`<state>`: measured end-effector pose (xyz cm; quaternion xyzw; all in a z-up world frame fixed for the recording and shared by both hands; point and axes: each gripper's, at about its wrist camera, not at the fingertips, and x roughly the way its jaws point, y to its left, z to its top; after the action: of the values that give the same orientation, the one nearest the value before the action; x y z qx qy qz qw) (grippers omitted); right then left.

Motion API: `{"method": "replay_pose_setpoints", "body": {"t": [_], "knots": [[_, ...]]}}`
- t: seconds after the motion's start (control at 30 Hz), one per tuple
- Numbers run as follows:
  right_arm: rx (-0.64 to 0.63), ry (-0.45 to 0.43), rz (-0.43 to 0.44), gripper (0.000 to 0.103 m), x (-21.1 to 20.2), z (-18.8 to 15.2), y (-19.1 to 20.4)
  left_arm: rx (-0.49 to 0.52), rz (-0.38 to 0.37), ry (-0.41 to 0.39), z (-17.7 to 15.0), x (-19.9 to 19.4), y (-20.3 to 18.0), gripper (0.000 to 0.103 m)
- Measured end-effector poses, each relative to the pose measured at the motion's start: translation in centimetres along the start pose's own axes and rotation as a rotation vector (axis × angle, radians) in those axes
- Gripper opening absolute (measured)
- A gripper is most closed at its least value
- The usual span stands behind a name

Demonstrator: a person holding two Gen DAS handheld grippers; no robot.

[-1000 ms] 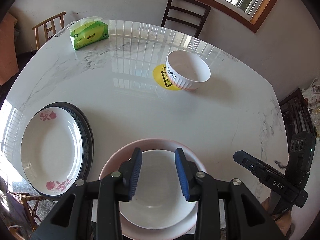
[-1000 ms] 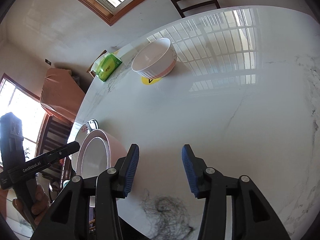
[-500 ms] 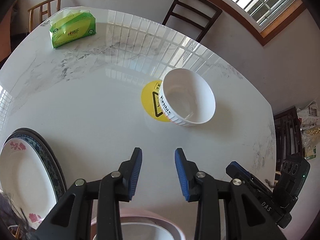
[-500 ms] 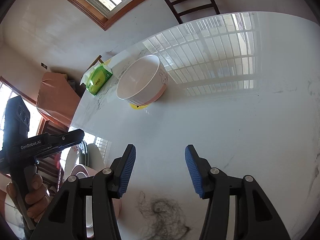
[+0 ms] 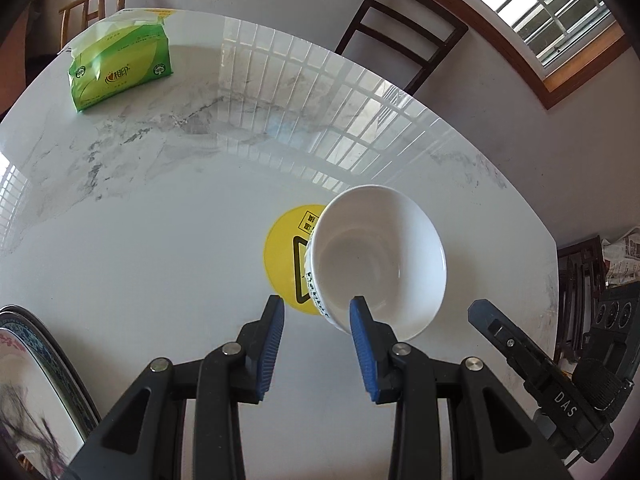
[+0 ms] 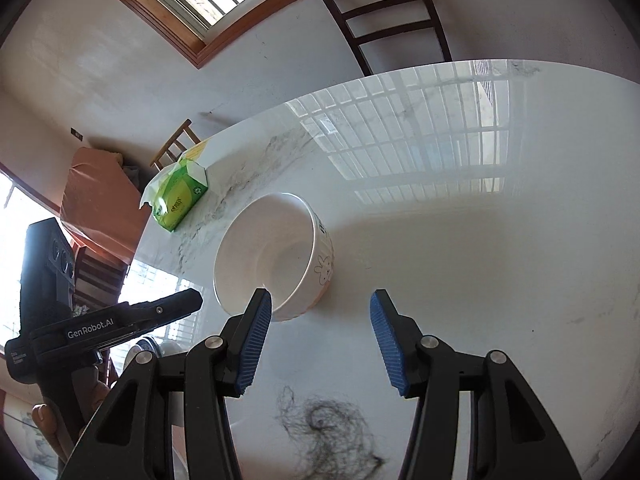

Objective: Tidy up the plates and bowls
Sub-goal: 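Move both grippers to the white bowl with the pink band, then grasp the pink-banded bowl rim with both grippers and lift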

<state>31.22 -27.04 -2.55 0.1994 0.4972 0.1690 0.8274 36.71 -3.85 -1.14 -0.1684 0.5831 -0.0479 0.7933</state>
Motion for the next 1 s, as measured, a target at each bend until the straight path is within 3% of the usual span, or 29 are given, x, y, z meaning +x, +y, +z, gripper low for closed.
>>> {"method": "replay_pose_setpoints", "body": {"t": [0.2, 0.37, 0.43, 0.53, 0.57, 0.6, 0.73, 0.83, 1.0], "knots": [[-0.020, 0.040, -0.026, 0.050, 2.0, 2.4, 0.9, -0.021, 0.034, 0.027, 0.9, 1.9, -0.2, 0.035], [-0.053, 0.076, -0.077, 0.050, 3.9, 3.2, 1.2, -0.029, 0.139, 0.049, 1.7, 3.4, -0.5, 0.035], [-0.062, 0.104, -0.092, 0.044, 4.8, 3.4, 1.2, -0.032, 0.152, 0.069, 1.9, 4.1, -0.5, 0.035], [-0.094, 0.143, -0.130, 0.026, 6.0, 3.5, 1.3, 0.003, 0.218, 0.110, 2.4, 5.8, -1.3, 0.034], [-0.099, 0.158, -0.133, 0.020, 6.3, 3.6, 1.3, 0.009, 0.209, 0.116, 2.4, 6.1, -1.5, 0.026], [-0.097, 0.173, -0.128, 0.018, 6.7, 3.7, 1.2, 0.006, 0.167, 0.131, 2.5, 6.4, -1.6, 0.010], [-0.105, 0.241, -0.131, 0.013, 7.7, 4.1, 1.6, 0.033, 0.226, 0.152, 2.6, 6.4, -2.5, 0.008], [-0.135, 0.276, -0.172, 0.011, 7.8, 4.0, 2.3, 0.025, 0.209, 0.159, 2.0, 5.6, -2.4, 0.009], [-0.131, 0.276, -0.152, 0.008, 5.7, 3.3, 2.7, 0.027, 0.190, 0.168, -0.1, 3.5, -1.7, 0.008]]}}
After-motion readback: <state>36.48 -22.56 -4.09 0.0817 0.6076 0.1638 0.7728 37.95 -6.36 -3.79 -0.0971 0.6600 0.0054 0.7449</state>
